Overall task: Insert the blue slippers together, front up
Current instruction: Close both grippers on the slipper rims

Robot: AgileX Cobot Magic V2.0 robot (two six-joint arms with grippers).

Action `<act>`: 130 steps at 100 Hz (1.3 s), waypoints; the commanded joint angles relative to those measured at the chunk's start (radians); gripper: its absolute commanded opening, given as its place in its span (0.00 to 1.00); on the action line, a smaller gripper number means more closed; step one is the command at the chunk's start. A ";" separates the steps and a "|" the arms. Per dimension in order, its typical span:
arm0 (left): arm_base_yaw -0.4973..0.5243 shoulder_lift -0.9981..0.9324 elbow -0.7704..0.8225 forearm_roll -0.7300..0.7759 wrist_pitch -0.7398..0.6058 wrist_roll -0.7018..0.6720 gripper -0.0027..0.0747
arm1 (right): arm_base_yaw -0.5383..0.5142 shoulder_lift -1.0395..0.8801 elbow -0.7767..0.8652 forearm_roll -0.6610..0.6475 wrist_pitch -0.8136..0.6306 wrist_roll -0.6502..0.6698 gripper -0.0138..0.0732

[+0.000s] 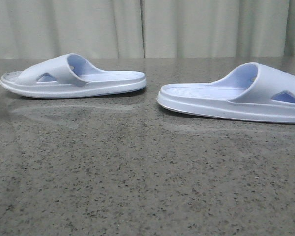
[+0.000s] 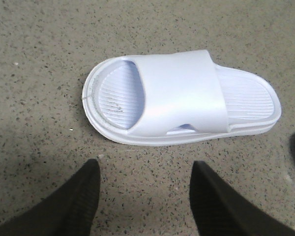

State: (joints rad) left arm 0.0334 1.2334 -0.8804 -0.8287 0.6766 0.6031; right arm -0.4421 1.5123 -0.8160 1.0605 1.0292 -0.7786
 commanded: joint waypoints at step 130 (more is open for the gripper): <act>0.092 0.560 -0.350 -0.354 0.297 0.212 0.30 | -0.007 -0.021 -0.041 0.061 0.002 -0.031 0.04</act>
State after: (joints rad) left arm 0.1338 1.8281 -1.2088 -1.1420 0.9443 0.8143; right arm -0.4421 1.5162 -0.8280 1.0741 1.0288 -0.7946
